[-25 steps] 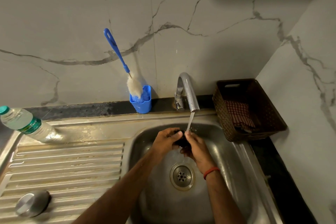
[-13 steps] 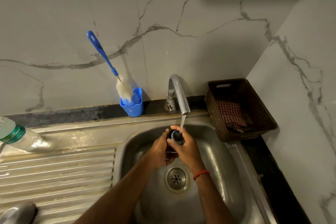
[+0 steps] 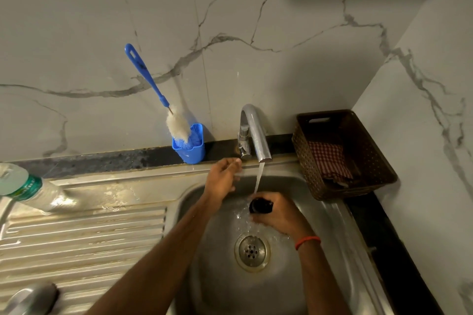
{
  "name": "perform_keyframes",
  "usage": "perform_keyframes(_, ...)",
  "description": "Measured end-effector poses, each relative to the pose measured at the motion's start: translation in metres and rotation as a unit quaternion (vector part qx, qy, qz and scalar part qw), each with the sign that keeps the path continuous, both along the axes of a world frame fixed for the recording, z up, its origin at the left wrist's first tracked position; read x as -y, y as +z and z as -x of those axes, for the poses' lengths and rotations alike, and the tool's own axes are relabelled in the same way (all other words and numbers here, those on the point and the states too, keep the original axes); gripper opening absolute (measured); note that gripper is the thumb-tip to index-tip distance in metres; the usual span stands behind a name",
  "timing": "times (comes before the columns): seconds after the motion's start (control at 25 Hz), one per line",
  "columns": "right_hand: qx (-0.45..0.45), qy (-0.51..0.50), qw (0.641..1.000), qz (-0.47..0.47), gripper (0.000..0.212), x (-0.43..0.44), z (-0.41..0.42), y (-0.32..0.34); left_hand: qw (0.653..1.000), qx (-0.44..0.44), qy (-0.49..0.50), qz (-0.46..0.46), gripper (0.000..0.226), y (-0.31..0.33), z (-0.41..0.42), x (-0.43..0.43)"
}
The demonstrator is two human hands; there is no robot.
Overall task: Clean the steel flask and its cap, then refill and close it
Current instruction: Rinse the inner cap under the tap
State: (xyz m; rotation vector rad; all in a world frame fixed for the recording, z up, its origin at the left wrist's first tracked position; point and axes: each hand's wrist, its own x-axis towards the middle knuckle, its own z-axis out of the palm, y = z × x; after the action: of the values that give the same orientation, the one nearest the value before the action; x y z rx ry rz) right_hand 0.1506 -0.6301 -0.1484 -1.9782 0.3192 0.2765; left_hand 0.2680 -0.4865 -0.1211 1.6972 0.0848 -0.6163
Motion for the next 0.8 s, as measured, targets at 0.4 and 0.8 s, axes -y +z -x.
perform_keyframes(0.4, 0.059, -0.016, 0.996, 0.063, 0.050, -0.007, -0.006, -0.006, 0.999, 0.050, 0.003, 0.014, 0.042, 0.011, -0.002, 0.006)
perform_keyframes(0.8, 0.069, -0.050, 0.996, 0.010, 0.032, -0.012, -0.011, -0.007, 0.966, 0.180, -0.143, -0.114, 0.050, 0.002, -0.008, 0.010)
